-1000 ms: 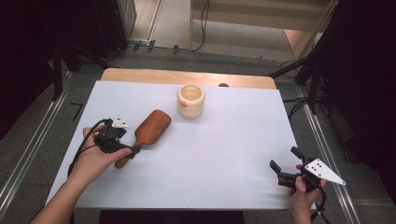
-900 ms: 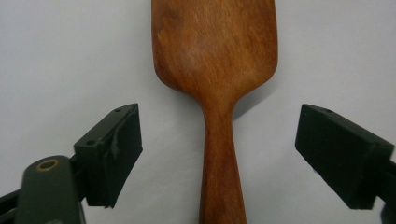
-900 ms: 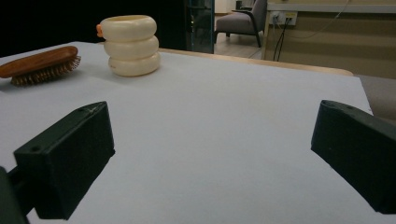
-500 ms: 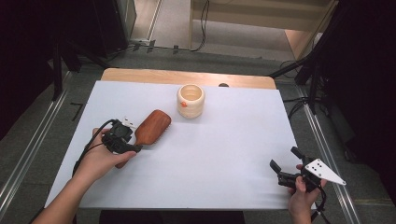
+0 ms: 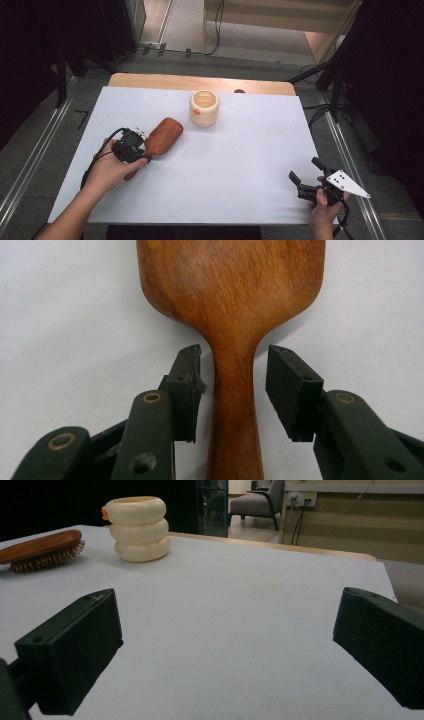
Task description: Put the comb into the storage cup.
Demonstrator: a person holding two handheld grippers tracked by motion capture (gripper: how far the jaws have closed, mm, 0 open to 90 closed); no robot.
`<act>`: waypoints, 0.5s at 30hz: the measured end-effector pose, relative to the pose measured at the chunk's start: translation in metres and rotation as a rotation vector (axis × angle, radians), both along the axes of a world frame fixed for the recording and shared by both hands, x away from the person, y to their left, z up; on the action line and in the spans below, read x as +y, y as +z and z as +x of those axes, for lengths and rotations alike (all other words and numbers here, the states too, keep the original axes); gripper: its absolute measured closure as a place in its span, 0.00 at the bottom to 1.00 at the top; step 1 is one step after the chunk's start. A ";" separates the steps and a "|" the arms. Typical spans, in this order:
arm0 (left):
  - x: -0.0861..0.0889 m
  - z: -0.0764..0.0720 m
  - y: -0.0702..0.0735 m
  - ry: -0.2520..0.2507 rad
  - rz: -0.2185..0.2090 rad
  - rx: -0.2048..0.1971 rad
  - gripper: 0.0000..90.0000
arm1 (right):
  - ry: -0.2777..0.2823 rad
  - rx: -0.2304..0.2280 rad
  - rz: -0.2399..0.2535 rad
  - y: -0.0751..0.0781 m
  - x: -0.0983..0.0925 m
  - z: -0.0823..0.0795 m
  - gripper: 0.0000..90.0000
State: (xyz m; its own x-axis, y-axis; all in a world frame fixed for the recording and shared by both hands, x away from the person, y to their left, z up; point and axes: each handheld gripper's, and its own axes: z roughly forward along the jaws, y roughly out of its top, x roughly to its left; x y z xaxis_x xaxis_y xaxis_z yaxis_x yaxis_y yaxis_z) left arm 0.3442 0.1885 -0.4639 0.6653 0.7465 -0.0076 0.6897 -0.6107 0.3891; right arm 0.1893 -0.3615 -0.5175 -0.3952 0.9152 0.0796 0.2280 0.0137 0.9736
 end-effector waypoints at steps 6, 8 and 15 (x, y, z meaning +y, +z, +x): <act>-0.002 0.001 -0.004 0.004 0.002 -0.006 0.71 | -0.001 0.000 0.000 0.000 0.000 0.000 0.00; -0.004 0.001 -0.008 0.002 0.012 0.006 0.73 | -0.001 0.000 0.000 0.000 0.000 0.000 0.00; -0.004 0.000 -0.010 0.011 0.012 -0.019 0.79 | -0.001 0.000 -0.002 0.000 0.000 0.000 0.00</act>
